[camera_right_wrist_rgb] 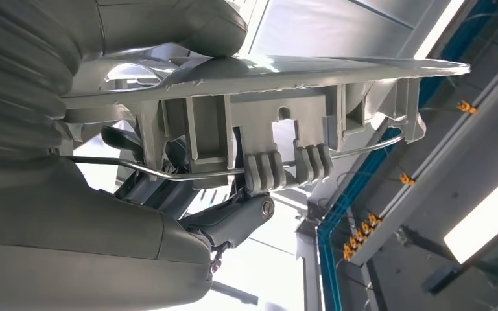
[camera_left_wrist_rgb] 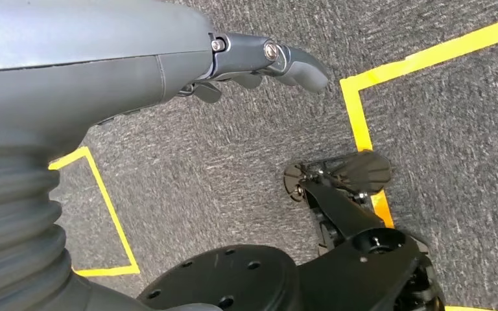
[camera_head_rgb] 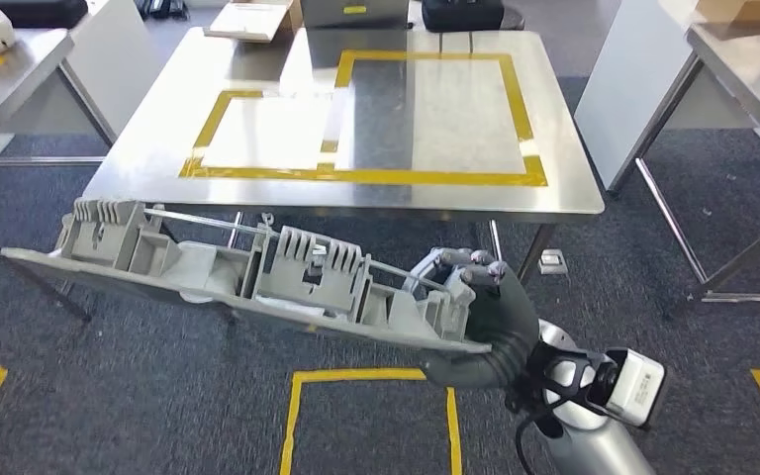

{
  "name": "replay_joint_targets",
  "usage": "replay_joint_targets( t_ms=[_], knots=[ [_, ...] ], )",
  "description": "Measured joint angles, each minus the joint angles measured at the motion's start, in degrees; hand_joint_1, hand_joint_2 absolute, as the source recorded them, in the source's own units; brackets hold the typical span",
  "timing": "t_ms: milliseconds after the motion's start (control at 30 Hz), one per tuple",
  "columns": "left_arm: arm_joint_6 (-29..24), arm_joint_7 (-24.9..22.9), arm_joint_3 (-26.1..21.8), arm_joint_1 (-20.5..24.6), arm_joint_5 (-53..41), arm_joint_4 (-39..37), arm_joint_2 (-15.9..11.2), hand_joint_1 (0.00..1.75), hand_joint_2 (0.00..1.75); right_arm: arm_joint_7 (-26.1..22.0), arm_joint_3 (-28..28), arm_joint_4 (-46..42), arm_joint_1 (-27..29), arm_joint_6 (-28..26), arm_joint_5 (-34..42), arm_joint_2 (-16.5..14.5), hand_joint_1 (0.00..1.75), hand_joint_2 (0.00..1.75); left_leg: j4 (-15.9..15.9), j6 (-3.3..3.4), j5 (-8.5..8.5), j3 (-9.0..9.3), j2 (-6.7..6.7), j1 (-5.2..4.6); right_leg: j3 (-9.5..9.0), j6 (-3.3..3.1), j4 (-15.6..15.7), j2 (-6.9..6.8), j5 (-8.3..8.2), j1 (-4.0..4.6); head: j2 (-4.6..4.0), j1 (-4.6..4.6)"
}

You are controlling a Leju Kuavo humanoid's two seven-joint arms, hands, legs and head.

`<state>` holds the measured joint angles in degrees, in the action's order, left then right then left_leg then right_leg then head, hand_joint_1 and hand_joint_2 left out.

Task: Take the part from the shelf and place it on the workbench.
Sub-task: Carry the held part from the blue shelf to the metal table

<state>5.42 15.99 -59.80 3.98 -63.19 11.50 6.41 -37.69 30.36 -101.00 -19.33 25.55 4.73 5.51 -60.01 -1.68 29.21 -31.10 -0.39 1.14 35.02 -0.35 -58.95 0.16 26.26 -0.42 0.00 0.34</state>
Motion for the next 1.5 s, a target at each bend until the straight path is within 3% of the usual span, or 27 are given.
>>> replay_joint_targets(
  t_ms=[67,167,200,233,333,400,500,567,667,700,733,767,833,900,1000,1067,1167,1200,1233,1267,1333,1367,1433,1500],
  knots=[
    [0.0,0.0,0.0,0.1,0.0,0.0,0.0,0.0,1.75,0.1,0.0,-0.3,-0.1,-0.2,0.0,-0.2,1.75,1.75,-3.8,-0.34,1.35,-1.76,0.09,0.08,-1.12,-0.8,0.2,-0.03,0.39,-0.07,0.0,-0.26],
    [0.0,-0.1,0.0,0.1,0.0,0.0,0.1,0.0,1.75,0.3,0.0,-0.4,-0.2,-0.4,0.0,-0.6,1.75,1.75,-13.6,-0.58,4.97,-7.91,0.13,0.06,-2.17,-1.45,0.2,-0.01,1.41,0.27,0.0,-0.56],
    [0.0,-0.1,0.0,0.0,0.1,0.0,0.1,0.0,1.75,0.5,0.1,-0.4,-0.1,-0.4,0.0,-0.7,1.75,1.75,-14.7,-0.51,5.09,-9.22,0.13,0.03,-2.59,-1.51,0.2,0.07,1.8,0.4,0.0,-0.6],
    [0.0,-0.2,0.0,-0.1,0.1,0.0,0.0,0.0,1.75,0.6,0.1,-0.4,-0.1,-0.4,0.0,-0.7,1.75,1.75,-13.9,-0.37,4.02,-9.56,0.13,-0.02,-3.12,-1.52,0.1,0.13,2.23,0.51,0.0,-0.65],
    [0.0,-0.2,0.0,-0.1,0.1,0.0,0.0,0.0,1.75,0.7,0.1,-0.5,-0.2,-0.5,0.0,-1.0,1.75,1.75,-3.5,0.48,-2.72,-6.65,0.16,-0.4,-4.87,-1.2,0.1,0.15,3.65,0.73,0.0,-0.72],
    [0.0,-0.2,0.0,-0.1,0.1,0.0,0.0,0.0,1.75,0.7,0.2,-0.5,-0.2,-0.5,0.0,-1.1,1.75,1.75,0.1,1.1,-3.89,-5.41,0.2,-0.77,-5.3,-0.6,0.0,0.12,4.31,0.83,0.0,-0.76],
    [0.0,-0.2,0.0,-0.2,0.1,0.0,0.1,0.0,1.75,0.7,0.2,-0.6,-0.2,-0.4,0.0,-1.2,1.75,1.75,0.6,1.97,-3.7,-4.61,0.13,-0.63,-5.42,0.38,-0.9,0.14,4.5,0.91,0.0,-0.77],
    [0.0,-0.1,0.0,-0.2,0.1,0.0,0.1,0.0,1.75,0.7,0.2,-0.7,-0.3,-0.3,0.1,-1.2,1.75,1.75,0.8,2.53,-3.37,-3.83,0.07,-0.33,-3.55,0.94,-4.7,0.11,5.46,0.75,0.0,-0.61],
    [0.0,0.0,0.0,-0.1,0.1,0.1,0.1,0.0,1.75,0.7,0.2,-0.9,-0.2,-0.2,0.1,-1.2,1.75,1.75,0.9,2.89,-2.5,-3.11,0.06,-0.27,3.09,1.87,-14.5,0.08,9.35,0.25,0.0,-0.39],
    [0.0,0.0,0.0,-0.1,0.1,0.1,0.1,0.0,1.75,0.7,0.2,-0.9,-0.1,-0.1,0.1,-1.1,1.75,1.75,0.9,2.83,-2.15,-2.77,0.05,-0.26,4.77,2.05,-16.2,0.07,9.75,0.11,0.0,-0.36],
    [0.0,0.0,0.0,-0.2,0.1,0.0,0.1,0.0,1.75,0.7,0.2,-0.9,0.0,-0.1,0.1,-1.1,1.75,1.75,0.9,2.72,-1.76,-2.32,0.03,-0.24,5.53,2.15,-15.9,0.07,8.83,0.0,0.0,-0.32],
    [0.0,0.0,0.0,-0.2,0.1,0.0,0.1,0.0,1.75,0.7,0.2,-0.9,0.0,0.0,0.1,-1.1,1.75,1.75,0.9,2.58,-1.35,-1.76,0.0,-0.21,5.22,2.17,-13.5,0.07,6.59,-0.1,0.0,-0.27],
    [0.0,0.0,0.0,-0.2,0.1,0.0,0.2,0.0,1.75,0.7,0.2,-0.9,0.0,0.1,0.2,-1.1,1.75,1.75,0.8,2.12,-0.45,-0.54,-0.06,-0.15,2.91,2.03,-5.9,0.02,1.2,-0.13,0.0,-0.19],
    [0.0,0.0,0.0,-0.1,0.1,0.0,0.2,0.0,1.75,0.7,0.2,-0.9,-0.1,0.3,0.4,-1.1,1.75,1.75,0.8,1.44,0.23,-0.09,-0.07,-0.2,1.43,1.39,-1.3,-0.09,-0.23,0.16,0.0,0.02],
    [0.0,0.0,0.0,0.0,0.0,0.0,0.1,0.0,1.75,0.8,0.1,-1.0,-0.2,0.5,0.7,-1.1,1.75,1.75,0.3,0.32,0.57,0.24,0.01,-0.27,0.76,0.06,-0.5,0.02,-0.05,0.2,0.0,0.08],
    [0.0,0.0,0.0,0.1,-0.1,0.0,0.0,0.0,1.75,0.8,0.0,-1.2,-0.3,0.5,0.8,-1.1,1.75,1.75,-2.5,-0.08,1.39,-0.74,0.08,-0.2,-0.19,-0.66,-0.3,0.03,0.27,0.05,0.0,-0.12],
    [0.0,0.0,0.0,0.1,-0.1,0.0,0.1,0.0,1.75,0.8,0.0,-1.3,-0.3,0.5,0.9,-1.1,1.75,1.75,-12.5,-0.44,5.01,-6.88,0.12,-0.18,-1.1,-1.35,-0.2,0.01,1.08,0.17,0.0,-0.48],
    [0.0,0.0,0.0,0.0,-0.1,0.0,0.0,0.0,1.75,0.8,0.0,-1.3,-0.1,0.5,0.8,-1.1,1.75,1.75,-14.7,-0.48,5.68,-8.67,0.12,-0.19,-1.43,-1.42,-0.2,0.07,1.42,0.25,0.0,-0.53],
    [0.0,0.0,0.0,-0.1,-0.1,0.0,0.0,0.0,1.75,0.6,-0.1,-1.3,0.1,0.4,0.8,-1.0,1.75,1.75,-15.2,-0.43,5.31,-9.61,0.12,-0.2,-1.85,-1.43,-0.2,0.13,1.77,0.3,0.0,-0.58],
    [0.0,-0.1,0.0,-0.2,-0.2,0.0,0.0,0.0,1.75,0.4,-0.1,-1.3,0.3,0.3,0.7,-1.0,1.75,1.75,-13.6,-0.31,3.69,-9.52,0.12,-0.22,-2.39,-1.37,-0.2,0.19,2.17,0.34,0.0,-0.62],
    [0.0,0.0,0.0,-0.3,-0.4,0.0,0.0,0.0,1.75,-0.3,-0.2,-1.4,0.5,0.0,0.4,-0.7,1.75,1.75,-6.5,0.22,-1.36,-7.31,0.13,-0.31,-3.59,-1.07,-0.3,0.22,3.09,0.37,0.0,-0.71],
    [0.0,0.0,0.0,-0.3,-0.6,0.0,0.0,0.0,1.75,-0.6,-0.2,-1.5,0.7,-0.2,0.2,-0.6,1.75,1.75,-3.1,0.53,-2.68,-6.21,0.14,-0.45,-3.98,-0.84,-0.3,0.23,3.51,0.42,0.0,-0.75],
    [0.0,0.1,0.0,-0.4,-1.0,0.0,0.1,0.0,1.75,-0.8,-0.3,-2.3,1.5,-0.9,-0.4,-0.3,1.75,1.75,0.0,1.26,-3.28,-5.15,0.13,-0.72,-4.29,-0.15,-0.3,0.22,4.0,0.55,0.0,-0.79],
    [0.0,0.2,0.0,-0.7,-1.2,-0.1,0.1,0.0,1.75,-0.7,-0.3,-4.4,3.3,-1.7,-1.5,0.2,1.75,1.75,0.4,2.0,-3.24,-4.58,0.02,-0.69,-4.54,0.56,-0.5,0.18,4.03,0.66,0.0,-0.74]
  ],
)
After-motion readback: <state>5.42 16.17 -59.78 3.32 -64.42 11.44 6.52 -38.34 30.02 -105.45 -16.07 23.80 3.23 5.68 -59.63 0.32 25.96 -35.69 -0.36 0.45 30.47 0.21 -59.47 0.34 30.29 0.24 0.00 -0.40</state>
